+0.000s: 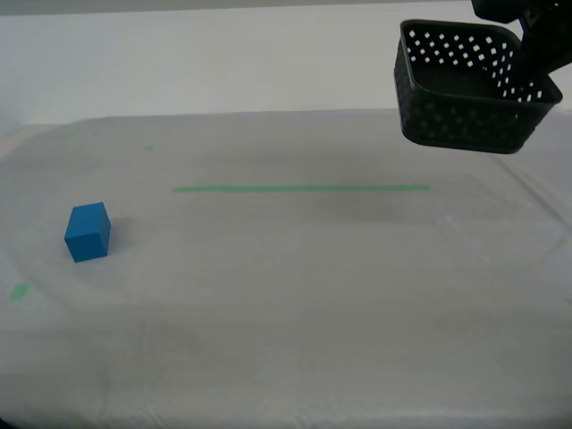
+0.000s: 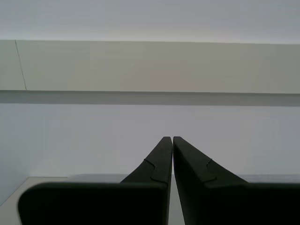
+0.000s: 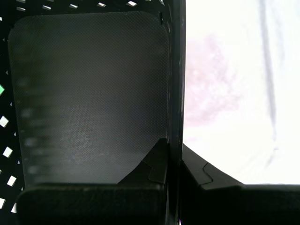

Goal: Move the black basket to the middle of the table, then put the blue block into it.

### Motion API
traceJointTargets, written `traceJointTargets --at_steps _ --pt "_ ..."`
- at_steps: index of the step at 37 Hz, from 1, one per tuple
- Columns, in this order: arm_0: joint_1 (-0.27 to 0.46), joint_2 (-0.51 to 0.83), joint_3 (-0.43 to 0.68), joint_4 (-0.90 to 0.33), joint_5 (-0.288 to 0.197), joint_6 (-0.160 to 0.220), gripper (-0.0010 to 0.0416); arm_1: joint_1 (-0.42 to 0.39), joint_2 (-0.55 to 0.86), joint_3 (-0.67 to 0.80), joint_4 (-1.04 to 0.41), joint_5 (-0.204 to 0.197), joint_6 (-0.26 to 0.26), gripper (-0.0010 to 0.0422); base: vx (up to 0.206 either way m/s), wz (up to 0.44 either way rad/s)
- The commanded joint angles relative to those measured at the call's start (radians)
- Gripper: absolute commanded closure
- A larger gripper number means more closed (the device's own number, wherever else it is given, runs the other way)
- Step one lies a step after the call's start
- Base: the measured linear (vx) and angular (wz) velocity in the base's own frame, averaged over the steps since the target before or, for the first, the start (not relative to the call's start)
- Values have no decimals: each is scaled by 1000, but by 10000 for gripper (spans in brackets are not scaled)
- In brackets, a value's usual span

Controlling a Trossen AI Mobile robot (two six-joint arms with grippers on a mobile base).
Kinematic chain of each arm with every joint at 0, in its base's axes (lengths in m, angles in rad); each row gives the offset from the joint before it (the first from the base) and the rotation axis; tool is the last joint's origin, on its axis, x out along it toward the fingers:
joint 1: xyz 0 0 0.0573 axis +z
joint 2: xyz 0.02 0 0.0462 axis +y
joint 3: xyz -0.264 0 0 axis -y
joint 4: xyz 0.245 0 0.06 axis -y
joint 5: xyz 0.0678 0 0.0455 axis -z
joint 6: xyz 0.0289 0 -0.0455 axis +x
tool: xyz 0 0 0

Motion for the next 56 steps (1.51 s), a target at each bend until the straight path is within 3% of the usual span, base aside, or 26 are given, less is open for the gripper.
traceJointTargets --at_steps 1,7,29,46,56 --pt "22 2 24 -3 7 28 407 0 0 0 5 0 2 412 0 0" --pt "72 49 73 -38 30 72 407 0 0 0 6 0 2 412 0 0" --pt "245 410 425 -101 48 100 406 0 0 0 5 0 2 412 0 0" --pt "306 653 651 -107 43 102 406 0 0 0 6 0 2 412 0 0" --pt "320 743 706 -85 51 148 406 0 0 0 5 0 2 412 0 0"
